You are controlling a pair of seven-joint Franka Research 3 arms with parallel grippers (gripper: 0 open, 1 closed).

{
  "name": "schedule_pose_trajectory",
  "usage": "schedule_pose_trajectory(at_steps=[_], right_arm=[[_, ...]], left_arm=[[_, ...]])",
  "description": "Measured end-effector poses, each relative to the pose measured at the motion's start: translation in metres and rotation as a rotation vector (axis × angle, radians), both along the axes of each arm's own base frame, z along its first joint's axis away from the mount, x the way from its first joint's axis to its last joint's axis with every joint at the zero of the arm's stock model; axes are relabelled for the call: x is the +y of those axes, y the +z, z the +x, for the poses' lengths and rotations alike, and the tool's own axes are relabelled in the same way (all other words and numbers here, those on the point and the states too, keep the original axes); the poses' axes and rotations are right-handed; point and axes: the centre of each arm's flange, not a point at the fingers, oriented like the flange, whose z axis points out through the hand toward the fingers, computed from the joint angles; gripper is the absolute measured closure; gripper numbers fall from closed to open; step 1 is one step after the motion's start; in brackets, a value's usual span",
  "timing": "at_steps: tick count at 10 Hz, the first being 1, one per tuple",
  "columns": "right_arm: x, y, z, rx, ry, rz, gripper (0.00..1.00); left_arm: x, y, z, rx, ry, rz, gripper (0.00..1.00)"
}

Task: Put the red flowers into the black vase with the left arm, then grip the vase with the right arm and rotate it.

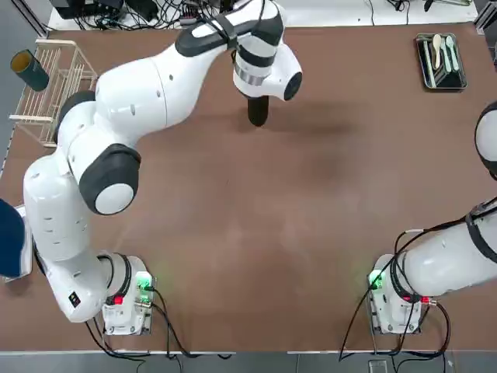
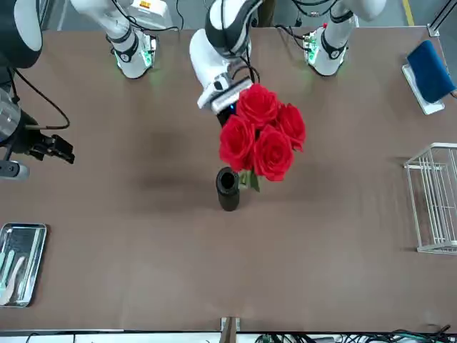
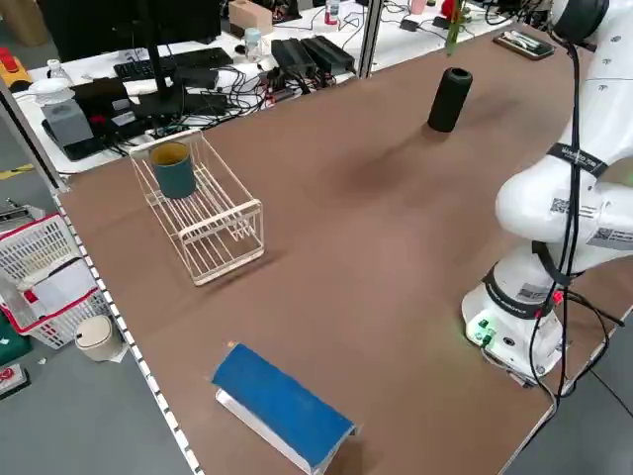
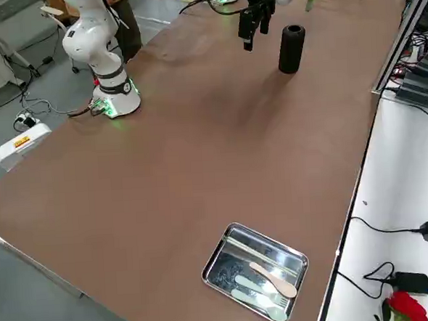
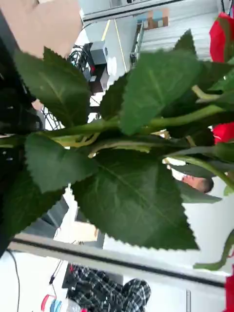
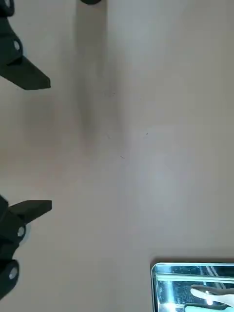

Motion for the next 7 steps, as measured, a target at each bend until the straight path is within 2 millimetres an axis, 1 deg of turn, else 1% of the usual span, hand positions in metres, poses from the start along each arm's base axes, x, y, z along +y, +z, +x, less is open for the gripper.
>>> schedule_pose_trajectory(at_steps=[1, 3, 7], right_arm=[[0.0, 0.0, 0.0, 0.0, 0.0, 0.0, 0.0], [-0.002, -0.001, 0.0, 0.003, -0.005, 0.0, 0.0], [-0.004, -0.003, 0.001, 0.006, -0.008, -0.001, 0.0]], left_arm=[[-0.01, 0.0, -0.011, -0.002, -0.014, 0.0, 0.93], [-0.025, -0.013, -0.023, -0.004, -0.018, 0.006, 0.93], [-0.03, -0.048, -0.017, -0.001, -0.006, 0.0, 0.93]])
